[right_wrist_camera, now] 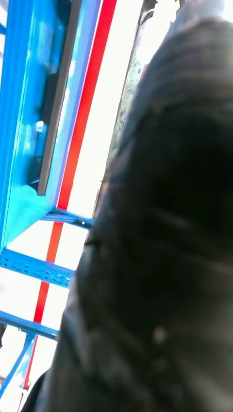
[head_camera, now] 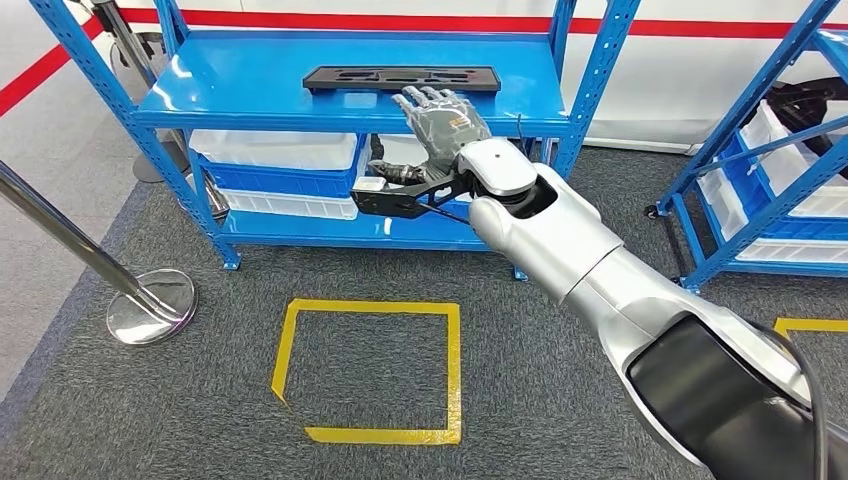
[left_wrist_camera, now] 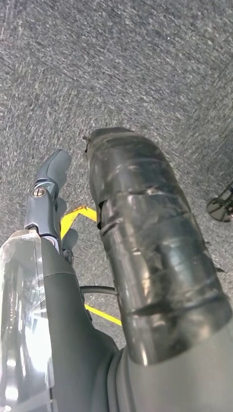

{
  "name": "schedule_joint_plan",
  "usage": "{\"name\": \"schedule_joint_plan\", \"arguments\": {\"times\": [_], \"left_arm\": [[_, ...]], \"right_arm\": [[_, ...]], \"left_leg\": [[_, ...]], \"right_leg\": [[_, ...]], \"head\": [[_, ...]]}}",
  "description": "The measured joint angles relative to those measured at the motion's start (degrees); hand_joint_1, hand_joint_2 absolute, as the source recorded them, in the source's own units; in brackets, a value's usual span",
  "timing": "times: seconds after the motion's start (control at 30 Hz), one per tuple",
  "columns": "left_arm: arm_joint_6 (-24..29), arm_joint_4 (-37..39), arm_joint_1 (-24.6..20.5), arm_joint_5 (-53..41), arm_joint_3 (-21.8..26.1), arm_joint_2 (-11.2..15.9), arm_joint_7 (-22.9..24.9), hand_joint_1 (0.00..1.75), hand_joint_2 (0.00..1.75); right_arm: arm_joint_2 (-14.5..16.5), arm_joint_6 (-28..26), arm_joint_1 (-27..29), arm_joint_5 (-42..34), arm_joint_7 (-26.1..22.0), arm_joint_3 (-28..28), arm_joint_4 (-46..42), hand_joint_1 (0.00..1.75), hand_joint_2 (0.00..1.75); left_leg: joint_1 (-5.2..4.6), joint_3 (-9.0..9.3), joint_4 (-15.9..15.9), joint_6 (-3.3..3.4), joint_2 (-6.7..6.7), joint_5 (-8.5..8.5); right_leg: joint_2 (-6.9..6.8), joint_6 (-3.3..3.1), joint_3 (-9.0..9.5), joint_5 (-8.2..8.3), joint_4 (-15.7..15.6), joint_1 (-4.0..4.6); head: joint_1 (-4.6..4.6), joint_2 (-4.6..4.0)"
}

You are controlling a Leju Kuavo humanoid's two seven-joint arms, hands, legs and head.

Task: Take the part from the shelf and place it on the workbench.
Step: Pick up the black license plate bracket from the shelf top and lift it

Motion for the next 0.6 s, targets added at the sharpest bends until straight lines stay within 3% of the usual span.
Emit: {"name": "schedule_joint_plan", "arguments": {"times": [0.07, 0.13, 0.2, 0.27, 0.33, 0.43, 0.47, 0.5, 0.53, 0.6], "left_arm": [[-0.09, 0.00, -0.01, -0.11, 0.01, 0.01, -0.43, 0.00, 0.00], [-0.18, 0.00, -0.11, -0.32, 0.01, 0.03, -0.83, 0.00, 0.00], [-0.21, 0.00, -0.24, -0.57, 0.00, -0.01, -1.01, 0.00, 0.00], [-0.19, 0.00, -0.28, -0.68, 0.01, -0.07, -0.98, 0.00, 0.00], [-0.10, 0.00, -0.23, -0.69, 0.02, -0.09, -0.92, 0.00, 0.00], [-0.01, 0.00, -0.22, -0.73, 0.02, -0.09, -0.63, 0.00, 0.00], [0.02, 0.00, -0.21, -0.74, 0.02, -0.10, -0.45, 0.00, 0.00], [0.06, 0.00, -0.21, -0.76, 0.02, -0.10, -0.30, 0.00, 0.00], [0.09, 0.00, -0.19, -0.77, 0.02, -0.11, -0.20, 0.00, 0.00], [0.11, 0.01, -0.16, -0.78, 0.02, -0.14, -0.16, 0.00, 0.00]], "right_arm": [[0.37, 0.24, 0.05, 0.39, -0.23, 0.00, -0.05, 0.00, 0.00], [0.69, 0.66, -0.02, 0.70, -0.44, 0.01, -0.16, 0.00, 0.00], [0.83, 0.91, 0.02, 0.91, -0.62, 0.03, -0.26, 0.00, 0.00], [0.90, 0.94, 0.04, 1.02, -0.75, 0.04, -0.33, 0.00, 0.00], [0.93, 0.94, -0.03, 1.09, -0.79, 0.04, -0.37, 0.00, 0.00], [0.92, 0.99, 0.19, 1.14, -0.86, 0.04, -0.37, 0.00, 0.00], [0.92, 1.07, 0.36, 1.18, -0.91, 0.05, -0.36, 0.00, 0.00], [0.92, 1.14, 0.50, 1.22, -0.95, 0.06, -0.34, 0.00, 0.00], [0.92, 1.19, 0.56, 1.27, -0.97, 0.07, -0.34, 0.00, 0.00], [0.92, 1.22, 0.50, 1.34, -0.97, 0.09, -0.34, 0.00, 0.00]], "left_leg": [[0.00, 2.25, -5.69, 0.14, 0.01, 4.04], [-0.16, 5.45, -12.45, 0.53, -0.01, 6.67], [-0.37, 6.59, -14.77, 0.93, -0.08, 6.75], [-0.23, 6.77, -15.08, 1.33, -0.08, 6.84], [0.02, 7.17, -15.40, 1.89, 0.03, 6.92], [0.07, 7.54, -15.51, 2.48, 0.14, 6.68], [0.08, 7.64, -15.50, 2.51, 0.13, 6.55], [0.09, 7.81, -15.50, 2.48, 0.11, 6.40], [0.09, 8.08, -15.50, 2.40, 0.08, 6.20], [0.16, 8.83, -15.53, 2.14, 0.01, 5.69]], "right_leg": [[0.22, 0.14, 0.05, -0.45, 0.53, 0.03], [0.41, 0.58, -0.10, -1.03, 1.30, 0.22], [0.48, 1.01, -0.26, -1.37, 1.69, 0.40], [0.46, 1.39, -0.28, -1.54, 1.78, 0.37], [0.36, 2.05, -1.12, -2.83, 3.76, 0.21], [0.22, 3.02, -6.44, -7.41, 14.08, -0.53], [0.16, 3.21, -8.24, -8.10, 17.07, -0.79], [0.09, 3.31, -9.15, -7.69, 18.15, -0.98], [0.04, 3.28, -8.87, -6.15, 16.89, -1.11], [-0.02, 2.84, -5.58, -1.55, 9.25, -1.08]], "head": [[0.00, 0.00], [0.01, 0.00], [0.04, 0.00], [0.05, 0.00], [0.07, 0.00], [0.10, 0.00], [0.10, 0.00], [0.10, 0.00], [0.10, 0.00], [0.10, 0.00]]}}
